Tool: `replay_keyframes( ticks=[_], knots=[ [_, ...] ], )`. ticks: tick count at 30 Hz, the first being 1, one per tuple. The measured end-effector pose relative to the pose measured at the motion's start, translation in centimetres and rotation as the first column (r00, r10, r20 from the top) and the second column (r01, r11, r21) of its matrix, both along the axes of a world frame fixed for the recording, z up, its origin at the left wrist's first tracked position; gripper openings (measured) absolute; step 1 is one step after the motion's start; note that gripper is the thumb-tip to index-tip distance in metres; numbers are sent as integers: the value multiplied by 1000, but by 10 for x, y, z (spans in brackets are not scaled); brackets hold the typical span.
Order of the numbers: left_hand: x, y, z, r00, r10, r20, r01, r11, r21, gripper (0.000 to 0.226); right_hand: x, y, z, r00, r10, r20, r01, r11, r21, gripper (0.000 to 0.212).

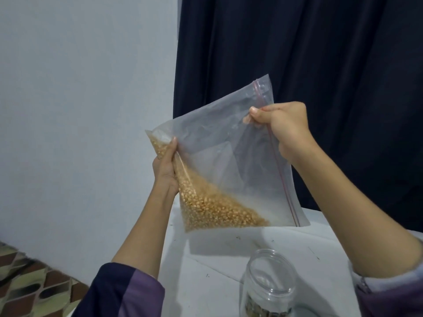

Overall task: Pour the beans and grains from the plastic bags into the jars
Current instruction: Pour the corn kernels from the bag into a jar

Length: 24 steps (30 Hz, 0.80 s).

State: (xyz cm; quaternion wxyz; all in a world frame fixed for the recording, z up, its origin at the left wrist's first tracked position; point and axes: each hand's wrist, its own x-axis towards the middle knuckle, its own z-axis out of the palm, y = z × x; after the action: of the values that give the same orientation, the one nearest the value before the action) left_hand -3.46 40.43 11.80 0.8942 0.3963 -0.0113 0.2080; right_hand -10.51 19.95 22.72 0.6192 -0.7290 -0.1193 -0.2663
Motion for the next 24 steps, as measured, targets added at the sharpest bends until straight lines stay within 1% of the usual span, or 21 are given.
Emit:
replay_keyframes(
  ticks=[9, 11, 13, 14, 15, 17, 21, 22, 24],
  knots=[
    [-11, -1, 9, 999, 34, 9, -34, 999, -16, 11, -9, -5, -6, 999, 26, -39, -23, 997, 71, 13],
    [-12, 2, 12, 1000, -17, 23, 19, 998, -58, 9, -11, -6, -7, 998, 42, -44, -38, 995, 88, 12],
    [-16, 4, 18, 989, -125, 73, 133, 985, -109, 13, -14, -6, -7, 996, 68, -52, -62, 992, 112, 12],
    [-18, 5, 22, 982, -163, 101, 173, 979, -108, 16, -15, -6, -8, 996, 78, -52, -72, 991, 112, 12],
    [-20, 6, 24, 979, -168, 111, 178, 980, -90, 17, -16, -5, -9, 995, 85, -50, -79, 991, 106, 12],
    [-21, 9, 28, 988, -124, 96, 131, 989, -63, 17, -18, -4, -10, 994, 95, -44, -91, 991, 94, 11],
    [-23, 18, 35, 996, -58, 72, 60, 998, -33, 29, -22, -6, -13, 994, 99, -43, -95, 992, 86, 11],
    [-25, 19, 38, 998, -21, 60, 22, 1000, -13, 31, -23, -8, -14, 994, 101, -48, -97, 991, 90, 10],
    [-30, 19, 44, 992, 122, 10, -122, 989, 83, 33, -26, -10, -17, 992, 107, -62, -100, 990, 99, 11]
  ],
)
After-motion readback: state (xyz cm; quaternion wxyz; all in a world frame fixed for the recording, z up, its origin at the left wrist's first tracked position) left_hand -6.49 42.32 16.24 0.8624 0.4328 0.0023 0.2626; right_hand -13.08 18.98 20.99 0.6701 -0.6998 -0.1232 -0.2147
